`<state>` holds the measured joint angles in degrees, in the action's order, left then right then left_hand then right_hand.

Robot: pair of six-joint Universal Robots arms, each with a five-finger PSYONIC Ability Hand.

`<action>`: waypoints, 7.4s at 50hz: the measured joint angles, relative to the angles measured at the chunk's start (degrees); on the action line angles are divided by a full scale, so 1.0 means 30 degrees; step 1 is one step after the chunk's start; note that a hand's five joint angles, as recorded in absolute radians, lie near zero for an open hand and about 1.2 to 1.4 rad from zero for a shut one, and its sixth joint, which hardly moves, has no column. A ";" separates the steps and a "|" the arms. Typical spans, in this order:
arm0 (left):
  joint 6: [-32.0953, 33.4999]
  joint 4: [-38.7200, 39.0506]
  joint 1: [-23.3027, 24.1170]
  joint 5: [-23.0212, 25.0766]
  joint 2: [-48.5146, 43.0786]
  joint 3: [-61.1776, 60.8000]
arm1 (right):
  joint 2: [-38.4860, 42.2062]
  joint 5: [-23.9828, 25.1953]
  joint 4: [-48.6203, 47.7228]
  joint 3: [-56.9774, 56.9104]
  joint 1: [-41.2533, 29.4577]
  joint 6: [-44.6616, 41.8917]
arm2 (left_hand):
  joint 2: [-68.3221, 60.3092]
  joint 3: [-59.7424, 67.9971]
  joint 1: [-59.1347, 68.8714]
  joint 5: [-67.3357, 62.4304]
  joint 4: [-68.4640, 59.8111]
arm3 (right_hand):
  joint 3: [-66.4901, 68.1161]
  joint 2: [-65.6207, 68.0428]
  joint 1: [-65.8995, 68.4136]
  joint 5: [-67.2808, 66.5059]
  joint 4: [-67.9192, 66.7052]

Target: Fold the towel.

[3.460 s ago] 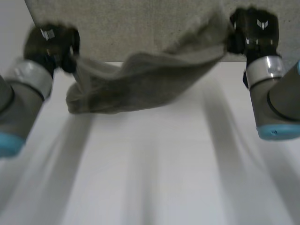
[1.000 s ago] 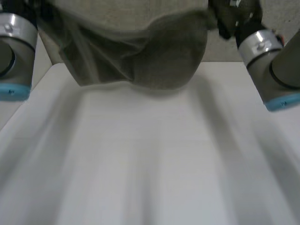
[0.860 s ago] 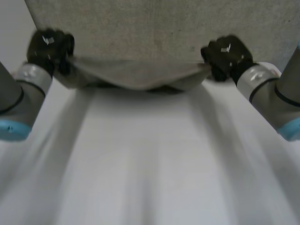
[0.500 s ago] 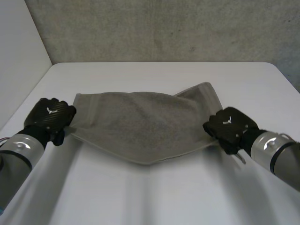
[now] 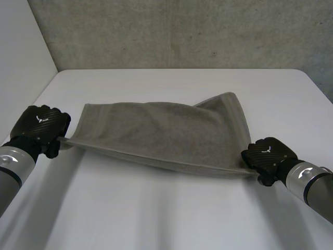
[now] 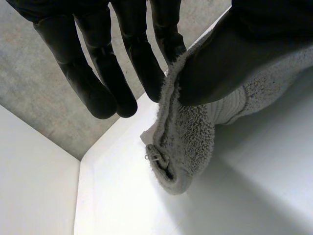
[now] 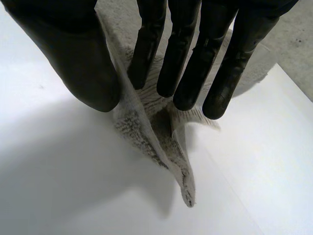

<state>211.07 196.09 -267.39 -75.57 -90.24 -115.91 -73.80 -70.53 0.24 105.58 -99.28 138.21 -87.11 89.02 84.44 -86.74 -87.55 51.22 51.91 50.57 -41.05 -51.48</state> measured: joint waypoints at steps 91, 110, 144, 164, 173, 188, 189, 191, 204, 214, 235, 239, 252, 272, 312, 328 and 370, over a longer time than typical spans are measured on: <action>-0.2185 -0.0830 0.3119 -0.1970 -0.8868 1.2405 | 0.4009 -0.2336 -0.0436 -1.1829 -0.2546 -0.3332 | -0.0005 0.0041 0.0000 -0.0208 0.0000 | 0.8687 0.8229 0.8901 -0.9090 -0.8599; -0.0798 -0.1004 0.1842 -0.1130 -0.2692 0.3665 | -0.1671 -0.1648 0.1878 -0.5038 -0.0224 -0.2533 | 0.0000 0.0053 0.0000 -0.0208 0.0000 | 0.8687 0.8231 0.8901 -0.9090 -0.8600; -0.0037 -0.0696 0.1914 -0.1192 -1.2627 1.2943 | 0.8136 -0.2264 0.2391 -1.3599 -0.0857 -0.2210 | 0.0002 0.0072 0.0000 -0.0208 0.0000 | 0.8693 0.8232 0.8902 -0.9091 -0.8629; 0.0084 -0.0495 0.3119 -0.2631 -1.7509 1.8251 | 1.3740 -0.3662 -0.1488 -1.9136 -0.1735 -0.2118 | 0.5023 -0.5518 -0.4344 0.4561 0.5004 | 0.1167 0.0494 0.1289 -0.1642 -0.1418; 0.0184 -0.0275 0.3449 -0.3099 -1.7013 1.7830 | 1.3275 -0.4545 -0.2221 -1.8427 -0.1737 -0.1531 | 2.3701 -2.4531 -2.2623 2.4012 2.3870 | -1.2360 -1.2522 -1.2290 1.2597 1.2157; -0.1887 -0.0112 0.3195 -0.2373 -1.0514 1.1609 | 0.4329 -0.3919 -0.2358 -1.0079 -0.1460 0.0458 | 2.3904 -2.4830 -2.2726 2.4491 2.3870 | -1.2363 -1.2522 -1.2459 1.2598 1.2160; -0.2028 -0.0107 0.3181 -0.2282 -1.0281 1.1334 | 0.4113 -0.3907 -0.2193 -0.9825 -0.1453 0.0470 | 2.3908 -2.4837 -2.2726 2.4490 2.3870 | -1.2362 -1.2522 -1.2459 1.2597 1.2160; -0.2667 -0.0071 0.3101 -0.1765 -0.9233 1.0072 | 0.3301 -0.3840 -0.1385 -0.8697 -0.1395 0.0510 | 2.3913 -2.4841 -2.2729 2.4490 2.3870 | -1.2362 -1.2522 -1.2458 1.2595 1.2159; -0.4670 0.1603 0.2517 0.0147 -0.5449 0.4224 | 0.2911 -0.2584 -0.1205 -0.4853 0.0354 0.0645 | 2.3913 -2.4841 -2.2730 2.4490 2.3870 | -0.9774 -1.0315 -0.9439 0.9217 0.9676; -0.4834 0.3324 0.2508 0.0093 -0.5100 0.2698 | 0.4684 -0.2005 -0.2987 -0.4673 0.1096 0.0643 | 2.3913 -2.4841 -2.2730 2.4490 2.3870 | -0.6288 -0.6539 -0.6108 0.6156 0.6386; -0.4850 0.3454 0.2470 0.0082 -0.5319 0.2693 | 0.7500 -0.2363 -0.3606 -0.6673 0.1258 0.0439 | 2.3914 -2.4841 -2.2738 2.4490 2.3869 | 0.8454 0.7811 0.7976 -0.8449 -0.8521; -0.4850 0.3454 0.2470 0.0081 -0.5323 0.2670 | 0.7318 -0.2656 -0.3632 -0.6723 0.1486 0.0429 | 2.3914 -2.4841 -2.2741 2.4490 2.3869 | 0.8455 0.7811 0.8136 -0.8451 -0.8522; -0.4848 0.3430 0.2499 0.0042 -0.5233 0.2638 | 0.6047 -0.3275 -0.3088 -0.7327 0.5233 -0.0775 | 2.3914 -2.4841 -2.2756 2.4488 2.3869 | 0.8528 0.7810 0.8577 -0.8451 -0.8524; -0.5529 0.3241 0.2340 -0.0213 -0.4946 0.4202 | 0.5013 -0.4015 -0.1533 -1.1997 -0.0283 -0.2280 | 2.3916 -2.4842 -2.2779 2.4490 2.3869 | 0.8739 0.7852 0.8708 -0.8533 -0.8557; -0.7190 0.3132 0.5192 -0.1179 -0.5914 0.5955 | 0.3921 -0.1217 -0.3821 -0.7429 -0.6297 0.3763 | 2.3916 -2.4841 -2.2787 2.4488 2.3869 | -1.2413 -1.2543 -1.2461 1.2545 1.2195; -0.7162 0.3141 0.6476 -0.1636 -0.6682 0.6190 | 0.3839 -0.0868 -0.3551 -0.2804 -0.2124 0.2934 | 2.3916 -2.4842 -2.2787 2.4488 2.3869 | -0.2426 -0.2486 -0.2069 0.2319 0.2519; -0.7370 0.3111 0.6206 -0.3094 -0.6107 0.6087 | 1.1718 -0.0120 -0.2189 -1.5858 -1.1953 0.5667 | 2.3916 -2.4841 -2.2791 2.4490 2.3870 | 0.2521 0.2115 0.2589 -0.2385 -0.2478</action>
<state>188.96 205.42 -248.77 -84.85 -108.56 -97.65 -38.65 -70.89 -6.32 58.00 -135.14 155.21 -15.36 14.50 16.07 -13.28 -15.94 58.78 58.26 58.34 -48.20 -58.92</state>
